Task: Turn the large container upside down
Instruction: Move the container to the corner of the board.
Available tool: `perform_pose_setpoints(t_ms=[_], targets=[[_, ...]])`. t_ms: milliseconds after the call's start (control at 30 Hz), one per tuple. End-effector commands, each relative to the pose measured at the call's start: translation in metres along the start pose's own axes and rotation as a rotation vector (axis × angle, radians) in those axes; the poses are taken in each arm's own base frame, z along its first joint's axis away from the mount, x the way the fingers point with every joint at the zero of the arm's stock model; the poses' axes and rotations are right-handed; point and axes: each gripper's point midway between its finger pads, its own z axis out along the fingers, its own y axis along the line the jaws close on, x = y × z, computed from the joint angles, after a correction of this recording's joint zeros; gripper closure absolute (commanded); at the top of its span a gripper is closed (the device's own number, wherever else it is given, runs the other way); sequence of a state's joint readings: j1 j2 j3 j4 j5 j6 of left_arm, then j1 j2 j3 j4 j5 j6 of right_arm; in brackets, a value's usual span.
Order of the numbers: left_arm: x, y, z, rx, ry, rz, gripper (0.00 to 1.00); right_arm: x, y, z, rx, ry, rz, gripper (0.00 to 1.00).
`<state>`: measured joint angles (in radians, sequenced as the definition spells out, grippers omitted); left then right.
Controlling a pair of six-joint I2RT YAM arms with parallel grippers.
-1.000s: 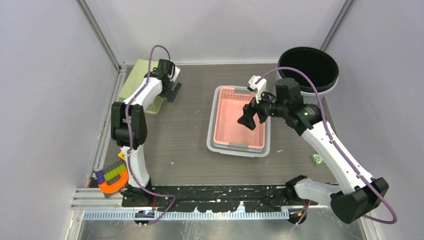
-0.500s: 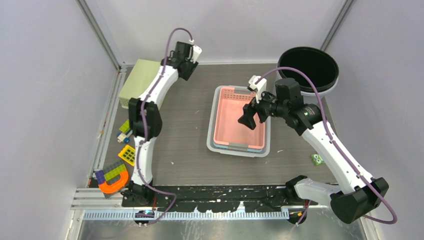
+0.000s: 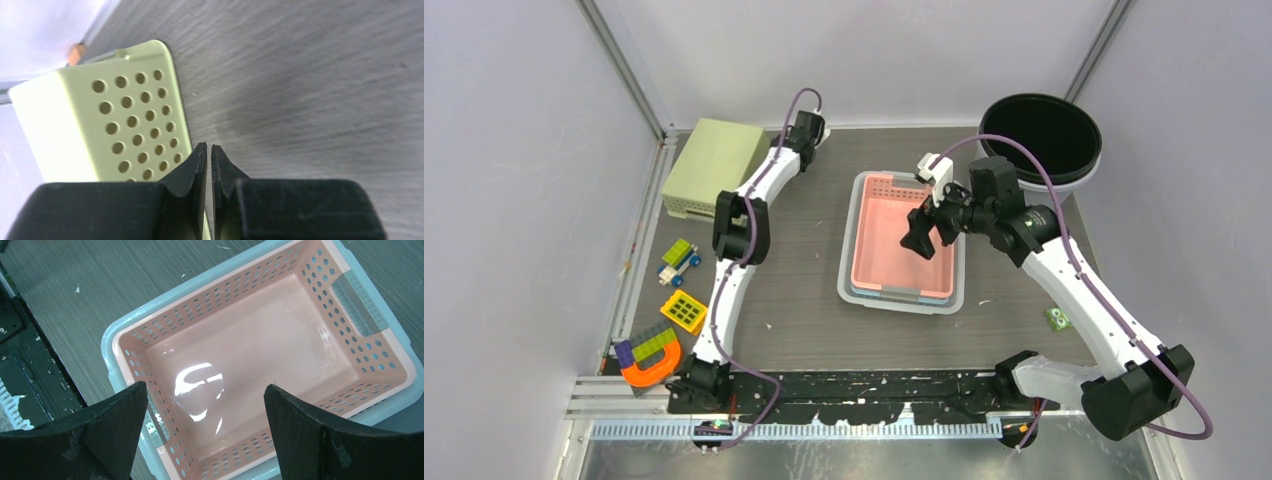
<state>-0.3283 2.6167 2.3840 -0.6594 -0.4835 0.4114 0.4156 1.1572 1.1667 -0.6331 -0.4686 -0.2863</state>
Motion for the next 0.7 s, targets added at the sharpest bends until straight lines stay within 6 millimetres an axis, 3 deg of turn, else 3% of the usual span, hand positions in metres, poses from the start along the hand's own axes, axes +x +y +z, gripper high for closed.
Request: perform_pose_setpoints(t_ms=[0,167,667], targets=[[-0.021,0.054,0.003,-0.216,-0.058,-0.013,0.91,-0.007,-0.007,0.003,0.019,-0.026,-0.028,0.1],[-0.014,0.072,0.017,-0.305,-0.06,-0.016,0.91,-0.005,-0.007,0.005,0.015,-0.02,-0.025,0.1],[-0.027,0.112,0.036,-0.498,-0.113,0.015,0.87,-0.002,-0.011,0.007,0.022,-0.006,-0.011,0.09]])
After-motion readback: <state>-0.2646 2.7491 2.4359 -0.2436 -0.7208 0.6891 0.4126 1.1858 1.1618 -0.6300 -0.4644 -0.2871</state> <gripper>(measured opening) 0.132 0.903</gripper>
